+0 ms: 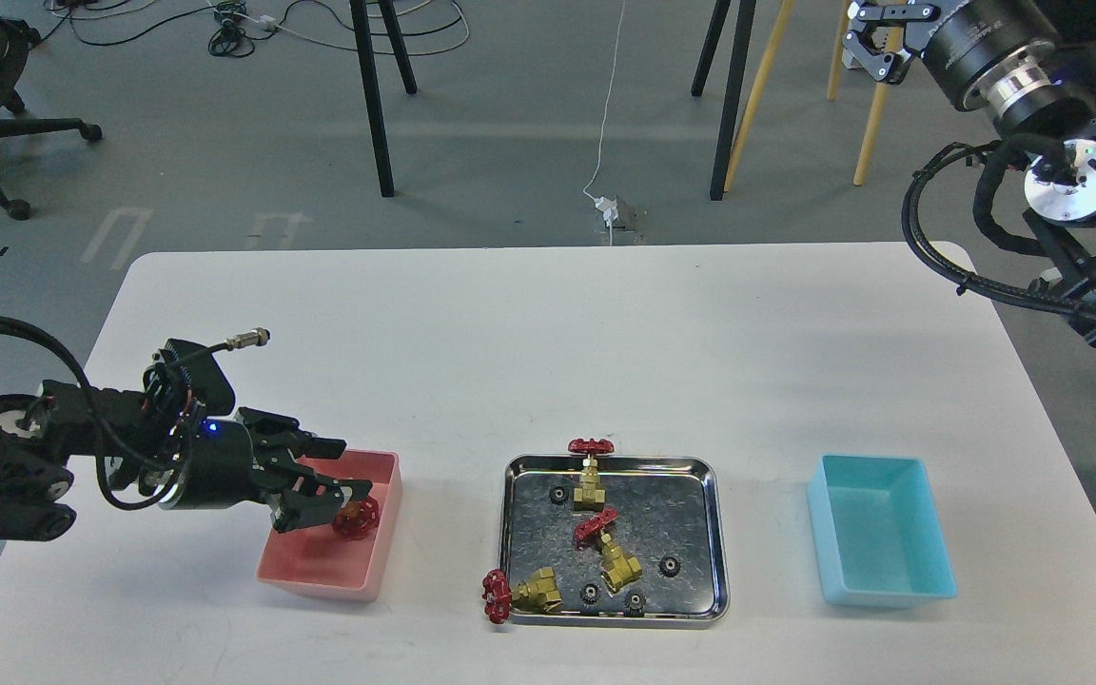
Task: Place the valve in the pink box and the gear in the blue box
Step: 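Release the valve into the pink box and raise the left gripper, then lower the right gripper into the tray and grasp a small brass gear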
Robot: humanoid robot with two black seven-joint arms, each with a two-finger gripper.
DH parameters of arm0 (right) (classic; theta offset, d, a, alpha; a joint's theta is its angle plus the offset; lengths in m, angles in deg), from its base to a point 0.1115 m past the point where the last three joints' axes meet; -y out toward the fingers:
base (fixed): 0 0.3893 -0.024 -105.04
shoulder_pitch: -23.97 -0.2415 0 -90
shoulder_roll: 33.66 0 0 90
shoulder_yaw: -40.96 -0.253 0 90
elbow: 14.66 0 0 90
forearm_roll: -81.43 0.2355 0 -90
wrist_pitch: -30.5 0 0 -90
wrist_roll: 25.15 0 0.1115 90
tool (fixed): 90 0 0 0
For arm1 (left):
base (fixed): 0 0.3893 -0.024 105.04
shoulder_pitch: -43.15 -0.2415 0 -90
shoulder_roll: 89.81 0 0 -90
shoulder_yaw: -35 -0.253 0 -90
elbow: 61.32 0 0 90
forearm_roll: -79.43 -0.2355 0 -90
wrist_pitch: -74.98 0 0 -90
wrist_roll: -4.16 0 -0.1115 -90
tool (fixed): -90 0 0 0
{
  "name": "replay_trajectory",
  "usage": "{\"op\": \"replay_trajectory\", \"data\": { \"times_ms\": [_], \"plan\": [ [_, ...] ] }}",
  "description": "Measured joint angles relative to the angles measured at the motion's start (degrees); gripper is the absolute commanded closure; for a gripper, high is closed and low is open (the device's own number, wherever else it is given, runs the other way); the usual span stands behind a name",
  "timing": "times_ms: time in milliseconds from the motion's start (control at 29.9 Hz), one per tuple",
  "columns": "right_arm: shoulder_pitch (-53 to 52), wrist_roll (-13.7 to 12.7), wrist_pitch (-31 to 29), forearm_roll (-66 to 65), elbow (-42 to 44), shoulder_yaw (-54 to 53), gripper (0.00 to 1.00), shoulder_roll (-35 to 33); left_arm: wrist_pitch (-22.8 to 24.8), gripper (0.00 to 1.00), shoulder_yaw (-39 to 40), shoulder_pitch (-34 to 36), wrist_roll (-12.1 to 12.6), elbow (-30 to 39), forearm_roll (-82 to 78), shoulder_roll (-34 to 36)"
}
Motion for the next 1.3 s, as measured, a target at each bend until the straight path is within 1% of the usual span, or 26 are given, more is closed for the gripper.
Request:
{"op": "replay_trajectory", "data": {
  "times_ms": [67, 134, 201, 267, 301, 368, 434, 568, 635, 702, 835, 902, 936, 1036, 1136, 1170, 1203, 1303],
  "plan": [
    [-0.79, 0.09, 0.0, -0.93, -1.04, 4.05, 0.0, -0.32, 0.0, 0.23, 4.09, 0.28, 0.0, 1.02, 0.06, 3.49],
    [-2.24, 0.19, 0.0, -3.69, -2.23, 9.21, 0.0, -0.44, 1.34, 0.21, 11.27, 0.53, 0.0, 2.62, 0.08, 7.87],
    [-4.64, 0.48, 0.0, -9.78, -3.82, 15.7, 0.0, -0.44, 6.6, 0.2, 21.05, 0.53, 0.01, 4.48, 0.14, 12.78],
    [-6.46, 0.65, -0.01, -17.71, -5.67, 21.31, 0.0, -0.15, 14.98, 0.18, 33.46, -0.22, 0.01, 6.61, 1.84, 17.28],
    [-7.21, 0.71, -0.01, -22.38, -6.8, 23.62, 0.0, -0.03, 18.29, 0.16, 38.26, -0.99, 0.01, 7.32, 3.76, 18.38],
    [-8.22, 0.77, -0.01, -31.33, -9.5, 26.68, 0.0, 0.09, 24.4, 0.15, 48.15, -3.21, 0.01, 8.25, 11.69, 19.13],
    [-8.78, 0.78, 0.0, -41.0, -13.87, 28.67, 0.0, 0.12, 28.59, 0.14, 55.54, -4.83, 0.01, 8.41, 20.49, 18.08],
    [-10.75, 0.7, -0.03, -63.64, -26.35, 35.95, 0.0, -0.2, 35.47, 0.13, 67.42, -9.12, 0.01, 7.21, 36.92, 11.15],
    [-12.93, 0.7, -0.02, -72.2, -31.9, 42.46, 0.0, -0.37, 37.21, 0.13, 72.58, -12.13, 0.01, 5.9, 42.77, 6.53],
    [-16.11, 0.74, -0.02, -78.07, -37.9, 51.52, 0.0, -0.52, 38.14, 0.13, 77.64, -16.24, 0.01, 3.6, 45.59, 0.92],
    [-23.17, 0.78, 0.0, -82.69, -48.63, 65.78, 0.01, -0.98, 38.93, 0.13, 86.42, -24.6, 0.01, -2.27, 46.66, -9.91],
    [-25.05, 0.79, 0.0, -83.95, -52.1, 69.36, 0.02, -0.99, 39.01, 0.13, 88.67, -27.21, 0.01, -5.33, 46.43, -14.18],
    [-25.49, 0.79, 0.0, -84.48, -53.06, 70.34, 0.03, -0.89, 39.03, 0.13, 89.1, -27.82, 0.01, -6.47, 46.22, -15.62],
    [-25.92, 0.78, 0.0, -86.39, -54.08, 71.47, 0.1, -0.45, 38.88, 0.13, 89.33, -28.57, 0.01, -9.63, 45.32, -19.16],
    [-26.0, 0.78, 0.01, -89.34, -54.47, 71.92, 0.2, 0.12, 38.69, 0.13, 88.94, -28.89, 0.01, -11.75, 43.83, -21.33],
    [-25.92, 0.78, 0.01, -90.16, -54.5, 72.05, 0.23, 0.58, 38.64, 0.13, 88.85, -29.11, 0.01, -12.37, 43.12, -22.03],
    [-25.7, 0.78, 0.01, -90.69, -54.46, 72.29, 0.24, 1.17, 38.59, 0.13, 88.84, -29.39, 0.01, -12.91, 42.41, -22.79],
    [-25.17, 0.78, 0.01, -91.34, -54.12, 73.99, 0.32, 4.11, 38.57, 0.13, 89.0, -29.82, 0.01, -13.77, 41.21, -24.07]
  ]
}}
